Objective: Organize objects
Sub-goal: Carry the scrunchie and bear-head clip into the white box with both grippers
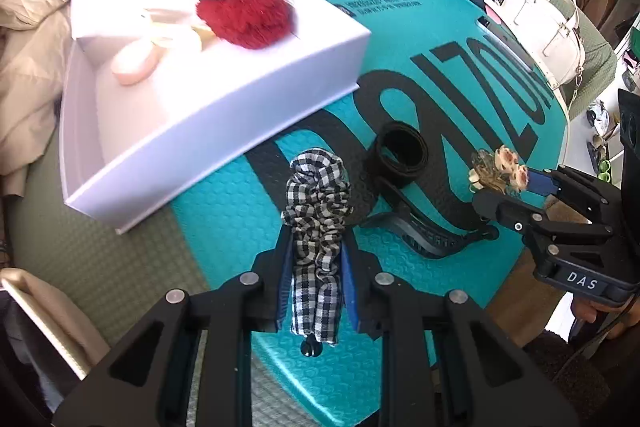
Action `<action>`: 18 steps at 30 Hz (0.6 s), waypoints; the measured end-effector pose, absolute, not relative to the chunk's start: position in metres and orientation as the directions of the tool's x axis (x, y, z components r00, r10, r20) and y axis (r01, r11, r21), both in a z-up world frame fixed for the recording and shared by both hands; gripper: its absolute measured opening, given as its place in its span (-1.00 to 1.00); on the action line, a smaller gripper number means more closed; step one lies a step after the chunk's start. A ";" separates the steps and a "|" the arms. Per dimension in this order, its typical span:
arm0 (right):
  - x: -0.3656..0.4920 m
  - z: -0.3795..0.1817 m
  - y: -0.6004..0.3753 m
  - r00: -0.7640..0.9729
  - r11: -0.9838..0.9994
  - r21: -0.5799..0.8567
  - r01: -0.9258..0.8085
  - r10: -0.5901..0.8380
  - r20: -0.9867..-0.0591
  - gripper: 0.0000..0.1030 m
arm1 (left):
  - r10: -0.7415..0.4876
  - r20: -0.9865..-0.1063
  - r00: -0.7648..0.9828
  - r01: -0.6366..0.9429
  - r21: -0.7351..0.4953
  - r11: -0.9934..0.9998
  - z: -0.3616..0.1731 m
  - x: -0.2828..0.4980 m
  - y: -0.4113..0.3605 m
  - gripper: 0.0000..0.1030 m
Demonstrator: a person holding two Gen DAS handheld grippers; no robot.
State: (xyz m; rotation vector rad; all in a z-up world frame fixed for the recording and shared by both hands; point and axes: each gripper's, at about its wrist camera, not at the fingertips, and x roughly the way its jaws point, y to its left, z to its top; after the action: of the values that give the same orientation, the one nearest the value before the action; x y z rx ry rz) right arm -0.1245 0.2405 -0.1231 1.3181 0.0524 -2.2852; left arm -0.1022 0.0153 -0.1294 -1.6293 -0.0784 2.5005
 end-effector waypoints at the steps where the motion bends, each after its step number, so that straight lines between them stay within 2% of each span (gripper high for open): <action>1: -0.125 -0.121 0.239 -0.409 -0.874 0.208 0.440 -0.401 -0.820 0.06 | 0.157 -0.903 -0.400 -0.095 -0.129 -0.987 -0.126 -0.102 0.013 -0.61; 18: -0.118 -0.079 0.191 -0.415 -0.804 0.130 0.580 -0.428 -0.803 0.06 | 0.021 -0.884 -0.466 -0.007 -0.020 -1.000 -0.073 -0.086 -0.021 -0.60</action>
State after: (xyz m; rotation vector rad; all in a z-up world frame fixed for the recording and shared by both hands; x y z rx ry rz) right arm -0.1182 0.1914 -0.0787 1.1918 0.2232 -2.2203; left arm -0.0863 -0.0212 -0.0731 -1.6144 -0.0207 2.6763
